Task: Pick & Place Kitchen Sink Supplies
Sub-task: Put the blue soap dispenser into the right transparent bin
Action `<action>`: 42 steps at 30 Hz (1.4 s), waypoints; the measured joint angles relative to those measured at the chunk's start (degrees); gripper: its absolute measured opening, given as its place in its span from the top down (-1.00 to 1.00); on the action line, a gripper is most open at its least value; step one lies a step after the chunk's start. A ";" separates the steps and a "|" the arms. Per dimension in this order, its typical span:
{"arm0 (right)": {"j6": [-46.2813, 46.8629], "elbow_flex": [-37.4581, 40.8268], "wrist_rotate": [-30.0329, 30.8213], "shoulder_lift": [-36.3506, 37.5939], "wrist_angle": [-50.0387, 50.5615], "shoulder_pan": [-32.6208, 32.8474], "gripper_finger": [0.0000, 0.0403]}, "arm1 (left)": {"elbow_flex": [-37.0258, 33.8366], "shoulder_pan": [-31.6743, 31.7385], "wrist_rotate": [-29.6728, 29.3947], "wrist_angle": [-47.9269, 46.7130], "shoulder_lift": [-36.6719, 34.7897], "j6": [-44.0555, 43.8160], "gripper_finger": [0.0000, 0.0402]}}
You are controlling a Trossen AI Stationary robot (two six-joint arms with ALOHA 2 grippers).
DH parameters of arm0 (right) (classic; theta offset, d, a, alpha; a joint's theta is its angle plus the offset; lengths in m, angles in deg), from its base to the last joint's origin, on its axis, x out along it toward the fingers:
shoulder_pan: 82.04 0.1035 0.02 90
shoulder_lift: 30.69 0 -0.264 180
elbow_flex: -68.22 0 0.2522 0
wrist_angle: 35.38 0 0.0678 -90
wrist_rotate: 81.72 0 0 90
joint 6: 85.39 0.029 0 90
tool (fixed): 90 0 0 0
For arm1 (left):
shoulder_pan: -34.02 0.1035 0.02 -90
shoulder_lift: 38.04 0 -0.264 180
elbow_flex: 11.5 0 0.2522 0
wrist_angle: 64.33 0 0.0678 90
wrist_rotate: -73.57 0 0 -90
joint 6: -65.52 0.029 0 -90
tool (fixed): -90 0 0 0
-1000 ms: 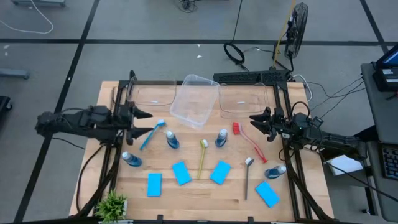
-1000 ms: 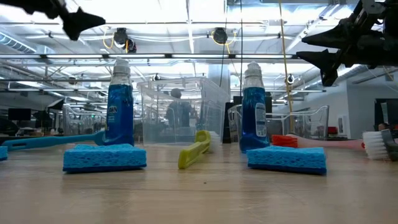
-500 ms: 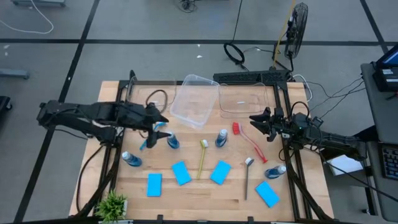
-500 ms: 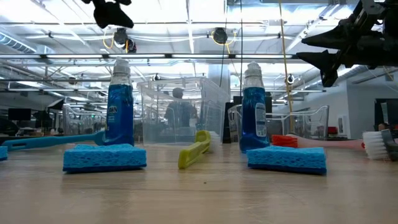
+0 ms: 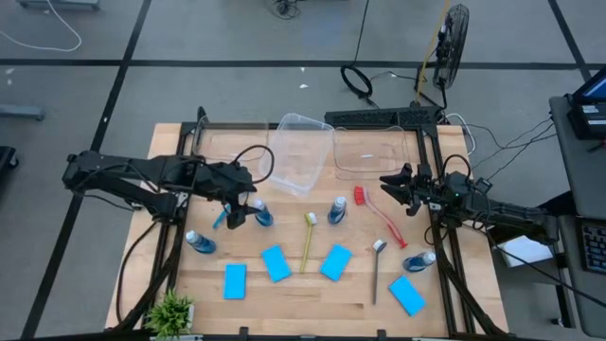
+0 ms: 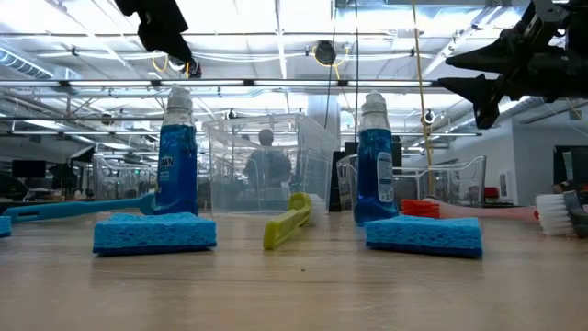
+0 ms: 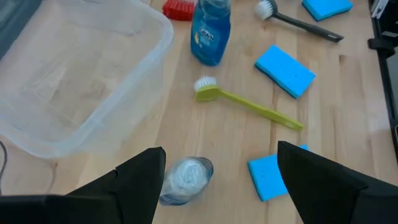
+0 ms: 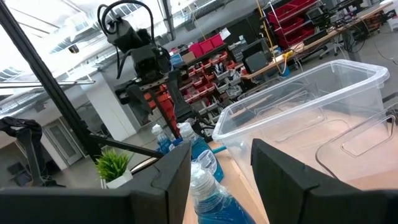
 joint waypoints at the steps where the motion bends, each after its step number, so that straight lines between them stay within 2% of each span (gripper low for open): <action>1: 0.00 0.00 0.00 0.00 0.06 0.00 0.23 | 0.00 0.00 0.02 0.00 0.02 -0.13 -0.54; 8: 0.00 0.00 0.00 0.01 0.09 0.00 0.23 | 0.00 0.00 -0.95 0.01 -0.03 -0.86 -0.54; 12: 0.00 0.00 0.00 0.01 0.09 0.00 0.23 | 0.00 0.00 -6.22 -0.38 -0.03 -6.13 -0.55; 16: 0.01 0.00 0.00 0.01 0.09 0.00 0.23 | 0.00 0.02 -9.59 -1.82 -0.03 -5.58 -0.54; 18: 0.01 0.00 -0.01 0.00 0.11 0.00 0.23 | 0.00 0.02 -9.64 -2.40 -0.03 -5.24 -0.55; 26: 0.00 0.00 -0.02 0.01 0.22 0.00 0.23 | -1.43 -0.87 -8.17 -3.32 -0.03 -12.98 -0.54; 31: 0.00 0.00 0.00 0.01 1.09 0.00 0.23 | -4.13 -2.82 -8.26 -3.37 -0.03 -11.33 -0.55; 34: 0.00 0.00 0.00 0.01 1.66 -0.01 0.23 | -5.31 -3.65 -10.33 -3.34 -0.03 -10.98 -0.54; 42: 0.00 0.00 0.00 0.01 1.80 0.00 0.23 | -5.86 -5.00 -12.48 -3.26 -0.01 -0.67 -0.54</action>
